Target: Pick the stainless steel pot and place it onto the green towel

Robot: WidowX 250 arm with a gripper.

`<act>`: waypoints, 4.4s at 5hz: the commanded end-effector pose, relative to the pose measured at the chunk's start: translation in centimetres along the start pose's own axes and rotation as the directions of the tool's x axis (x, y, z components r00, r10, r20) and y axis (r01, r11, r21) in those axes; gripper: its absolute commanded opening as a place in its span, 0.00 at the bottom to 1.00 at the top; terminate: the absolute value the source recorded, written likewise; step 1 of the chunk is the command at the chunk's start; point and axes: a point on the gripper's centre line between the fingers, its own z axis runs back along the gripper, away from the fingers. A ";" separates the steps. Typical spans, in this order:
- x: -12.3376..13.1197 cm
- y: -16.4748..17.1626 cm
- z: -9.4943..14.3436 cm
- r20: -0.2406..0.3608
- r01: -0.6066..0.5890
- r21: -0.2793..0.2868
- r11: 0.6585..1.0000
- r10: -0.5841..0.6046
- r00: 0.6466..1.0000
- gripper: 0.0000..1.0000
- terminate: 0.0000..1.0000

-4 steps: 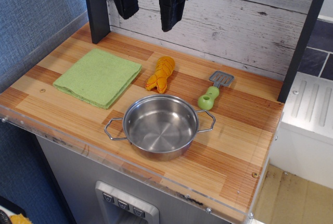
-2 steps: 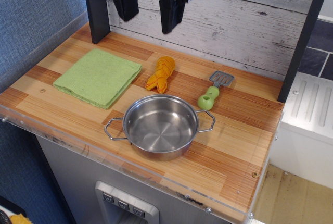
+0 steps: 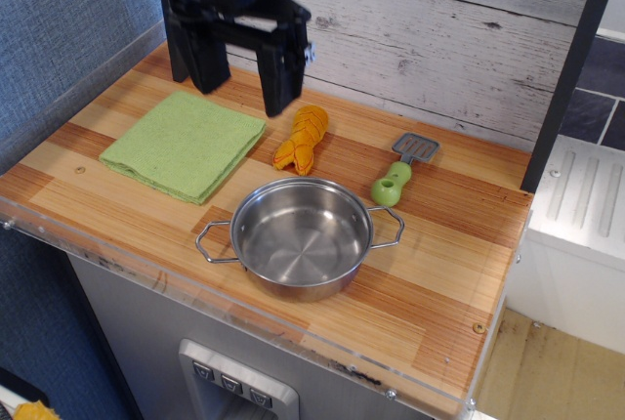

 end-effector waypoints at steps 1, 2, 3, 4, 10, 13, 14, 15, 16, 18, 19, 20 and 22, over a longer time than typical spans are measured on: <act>-1.5 2.6 -3.1 -0.026 -0.008 0.018 1.000 0.008 1.000 1.00 0.00; -1.4 2.4 -5.0 -0.027 0.032 0.000 0.999 -0.032 0.999 1.00 0.00; -1.0 1.5 -6.3 -0.037 0.058 -0.029 0.998 -0.059 0.998 1.00 0.00; -0.9 0.8 -7.8 -0.050 0.074 -0.067 0.995 -0.077 0.996 1.00 0.00; -1.5 0.6 -10.9 -0.087 0.080 -0.113 0.990 -0.090 0.992 0.00 0.00; -2.0 -0.4 -9.7 -0.083 0.138 -0.093 0.986 -0.146 0.986 0.00 0.00; -2.0 -0.5 -7.4 -0.022 0.137 -0.065 0.988 -0.139 0.990 0.00 0.00; -1.3 0.5 -4.5 0.024 0.111 -0.046 0.993 -0.110 0.994 0.00 0.00; -0.6 2.9 -2.0 0.091 0.034 -0.015 0.999 -0.032 0.995 0.00 0.00; 0.9 8.8 -0.8 0.120 -0.084 0.016 0.996 0.082 0.989 0.00 0.00; 1.7 11.6 -1.4 0.115 -0.128 0.040 0.991 0.123 0.986 0.00 0.00; 1.8 13.6 -2.7 0.090 -0.160 0.053 0.986 0.155 0.984 0.00 0.00; 1.2 15.6 -5.2 0.022 -0.199 0.060 0.978 0.198 0.980 0.00 0.00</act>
